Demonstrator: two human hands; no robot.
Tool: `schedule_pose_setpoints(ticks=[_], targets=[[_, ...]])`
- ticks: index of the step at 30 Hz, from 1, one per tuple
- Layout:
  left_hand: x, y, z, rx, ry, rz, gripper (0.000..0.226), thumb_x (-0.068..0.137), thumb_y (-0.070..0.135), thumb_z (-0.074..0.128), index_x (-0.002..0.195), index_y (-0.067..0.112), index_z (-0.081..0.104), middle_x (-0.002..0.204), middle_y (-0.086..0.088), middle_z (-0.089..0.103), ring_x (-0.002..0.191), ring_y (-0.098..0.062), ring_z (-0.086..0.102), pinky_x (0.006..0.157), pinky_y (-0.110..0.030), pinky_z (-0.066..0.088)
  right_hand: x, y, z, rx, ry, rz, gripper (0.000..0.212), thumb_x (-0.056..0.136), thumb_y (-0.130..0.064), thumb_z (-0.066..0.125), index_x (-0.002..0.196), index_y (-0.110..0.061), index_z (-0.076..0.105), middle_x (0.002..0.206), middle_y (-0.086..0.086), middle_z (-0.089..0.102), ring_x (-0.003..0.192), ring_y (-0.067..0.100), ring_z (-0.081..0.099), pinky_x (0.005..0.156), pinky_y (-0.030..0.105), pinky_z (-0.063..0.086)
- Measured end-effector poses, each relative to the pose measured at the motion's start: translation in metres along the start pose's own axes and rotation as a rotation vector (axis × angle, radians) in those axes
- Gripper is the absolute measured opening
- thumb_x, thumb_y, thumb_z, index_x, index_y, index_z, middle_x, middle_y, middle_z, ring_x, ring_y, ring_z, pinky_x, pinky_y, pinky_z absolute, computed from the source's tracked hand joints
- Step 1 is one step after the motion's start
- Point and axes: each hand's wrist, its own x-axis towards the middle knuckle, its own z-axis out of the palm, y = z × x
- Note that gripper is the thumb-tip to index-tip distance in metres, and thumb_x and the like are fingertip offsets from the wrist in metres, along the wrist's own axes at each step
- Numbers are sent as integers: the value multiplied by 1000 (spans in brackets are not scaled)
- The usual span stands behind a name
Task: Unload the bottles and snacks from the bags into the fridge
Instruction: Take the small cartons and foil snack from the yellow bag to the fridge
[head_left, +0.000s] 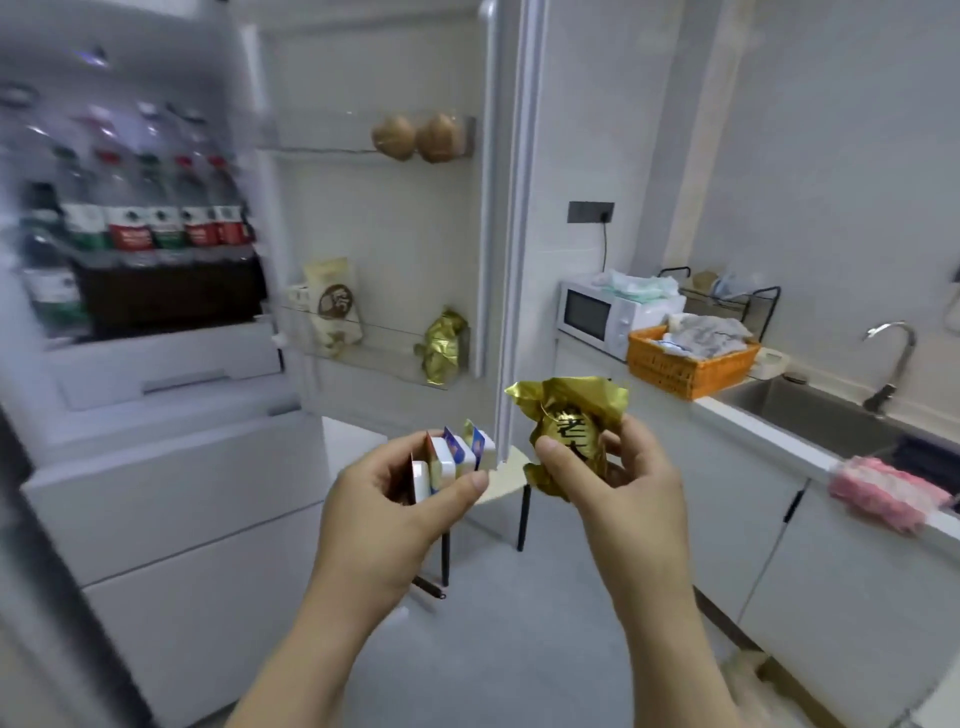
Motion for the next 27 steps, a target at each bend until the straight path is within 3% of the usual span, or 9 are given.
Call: schedule_pose_setpoints(ticks=[2,5,9,13,17,21,24,27], targets=[[-1,4,-19,37,64,13,30,72,9,79,82,37,75,79,8,75,73,-8,68,68,-22,54,1,-1,22,31,-64,-5,31,74,-21,79,100,-33,67,88,-12,71,83,7,69,75,29,58],[-3,6,-48,87,139,9,22,70,12,80,83,30,75,79,6,75,73,-13,69,68,-28,56,2,-2,54,67,-136,-18,32,74,-19,80,99,-33,66,88,-10,71,82,6,69,69,22,57],[-4,8,-93,90,229,8,23,70,9,79,86,26,74,79,7,75,68,-5,67,63,-19,55,-2,-7,100,82,-220,-32,34,74,-22,80,102,-34,64,90,-11,70,82,3,68,65,17,54],[-3,9,-139,147,283,38,21,72,15,79,89,27,74,79,11,74,71,-4,67,64,-16,55,-10,-16,145,74,-278,-56,37,75,-23,79,107,-31,62,94,-10,69,87,7,67,75,24,57],[4,10,-178,150,271,86,14,73,15,78,85,23,75,68,12,70,62,-1,62,62,-15,51,-16,-20,180,63,-290,-82,32,75,-23,79,101,-34,62,91,-11,69,86,7,67,75,24,57],[19,2,-203,123,222,79,15,74,14,78,86,22,75,68,12,68,64,-4,60,71,-29,55,-15,-17,195,41,-248,-89,31,75,-23,79,98,-35,63,91,-10,69,81,2,67,66,18,55],[35,-4,-207,118,187,85,17,73,12,78,87,22,75,70,10,69,65,-6,60,74,-35,55,-9,-12,198,16,-202,-90,30,74,-26,79,99,-34,64,90,-11,70,80,3,68,72,25,57],[59,-9,-204,102,141,92,19,73,11,78,86,25,75,68,13,68,64,-5,60,69,-27,52,7,-8,200,-14,-167,-90,28,74,-26,80,97,-34,65,88,-15,71,82,5,69,79,34,58]])
